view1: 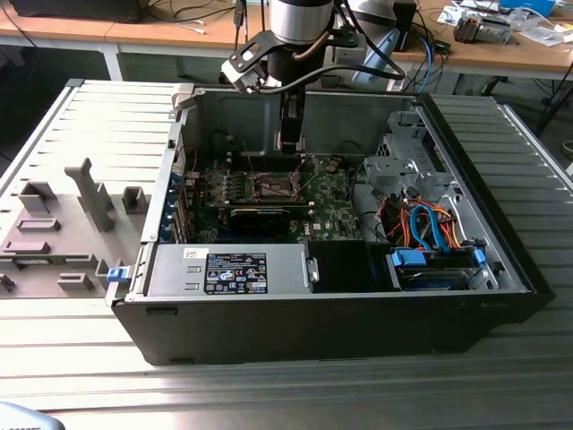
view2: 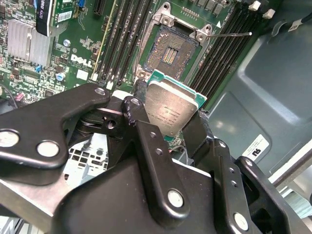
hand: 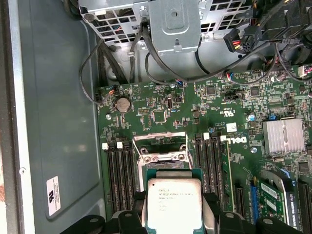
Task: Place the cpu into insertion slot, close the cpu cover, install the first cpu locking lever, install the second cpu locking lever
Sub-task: 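Place the cpu into insertion slot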
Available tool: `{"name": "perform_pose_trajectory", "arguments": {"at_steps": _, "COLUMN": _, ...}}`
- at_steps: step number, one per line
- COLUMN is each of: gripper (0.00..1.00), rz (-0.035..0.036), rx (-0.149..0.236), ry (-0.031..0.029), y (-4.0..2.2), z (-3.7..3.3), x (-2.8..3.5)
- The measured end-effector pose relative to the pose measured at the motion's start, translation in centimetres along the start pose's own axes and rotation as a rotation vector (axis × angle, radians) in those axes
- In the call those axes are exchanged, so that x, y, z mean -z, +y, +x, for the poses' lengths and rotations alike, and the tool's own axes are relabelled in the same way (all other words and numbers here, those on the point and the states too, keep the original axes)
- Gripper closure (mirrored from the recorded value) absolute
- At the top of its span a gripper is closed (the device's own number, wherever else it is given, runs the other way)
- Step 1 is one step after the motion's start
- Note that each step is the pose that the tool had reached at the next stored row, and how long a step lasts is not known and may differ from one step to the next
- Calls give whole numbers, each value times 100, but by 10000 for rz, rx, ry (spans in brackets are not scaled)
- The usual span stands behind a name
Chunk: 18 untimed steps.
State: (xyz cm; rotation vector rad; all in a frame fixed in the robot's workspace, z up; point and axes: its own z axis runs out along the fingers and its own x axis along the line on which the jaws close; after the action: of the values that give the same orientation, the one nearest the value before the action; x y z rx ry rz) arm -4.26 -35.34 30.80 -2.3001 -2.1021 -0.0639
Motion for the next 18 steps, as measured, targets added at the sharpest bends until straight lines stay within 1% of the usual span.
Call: {"name": "perform_pose_trajectory", "arguments": {"at_steps": 18, "gripper": 46, "rz": -6, "rx": -115, "ry": -1, "y": 0, "z": 0, "x": 0}}
